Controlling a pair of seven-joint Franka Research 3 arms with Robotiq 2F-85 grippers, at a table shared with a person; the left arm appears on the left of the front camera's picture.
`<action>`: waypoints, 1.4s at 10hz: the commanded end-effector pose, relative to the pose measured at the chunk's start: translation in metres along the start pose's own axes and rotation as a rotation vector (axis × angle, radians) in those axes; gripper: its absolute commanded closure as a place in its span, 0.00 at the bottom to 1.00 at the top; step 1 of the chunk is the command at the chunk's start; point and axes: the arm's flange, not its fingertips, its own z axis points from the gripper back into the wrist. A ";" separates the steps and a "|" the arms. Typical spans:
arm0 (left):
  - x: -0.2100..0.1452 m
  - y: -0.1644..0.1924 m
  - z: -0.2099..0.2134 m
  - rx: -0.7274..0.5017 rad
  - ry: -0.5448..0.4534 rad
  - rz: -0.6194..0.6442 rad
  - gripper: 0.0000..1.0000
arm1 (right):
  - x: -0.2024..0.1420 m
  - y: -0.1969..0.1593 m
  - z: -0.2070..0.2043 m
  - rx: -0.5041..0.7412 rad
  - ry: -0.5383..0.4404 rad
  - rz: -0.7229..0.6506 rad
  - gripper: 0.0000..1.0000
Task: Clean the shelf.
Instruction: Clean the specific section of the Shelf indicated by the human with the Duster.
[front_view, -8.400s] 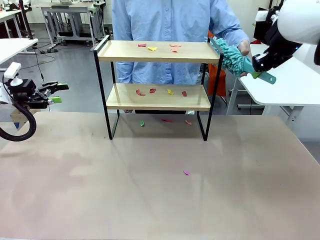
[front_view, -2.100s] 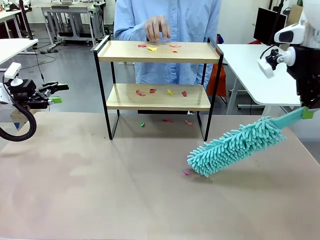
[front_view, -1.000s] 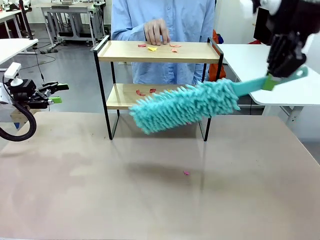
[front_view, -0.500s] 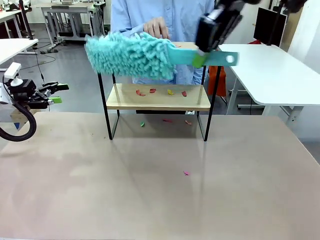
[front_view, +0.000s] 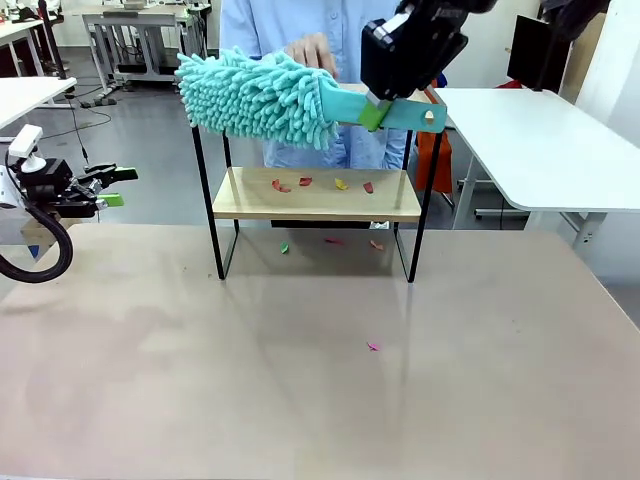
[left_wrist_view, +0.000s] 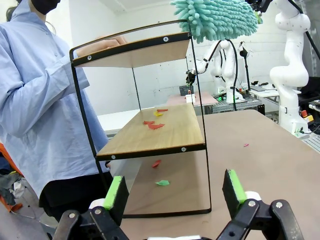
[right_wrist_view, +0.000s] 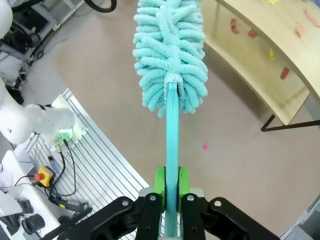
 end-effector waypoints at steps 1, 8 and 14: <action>0.003 0.000 0.000 0.001 -0.001 -0.015 0.00 | 0.001 -0.001 0.001 -0.002 -0.009 -0.012 0.87; 0.003 0.000 0.000 0.001 -0.001 -0.015 0.00 | 0.155 0.129 -0.062 -0.256 -0.331 -0.562 0.87; 0.003 0.000 0.000 0.001 -0.001 -0.015 0.00 | 0.194 0.121 -0.101 -0.263 -0.300 -0.730 0.87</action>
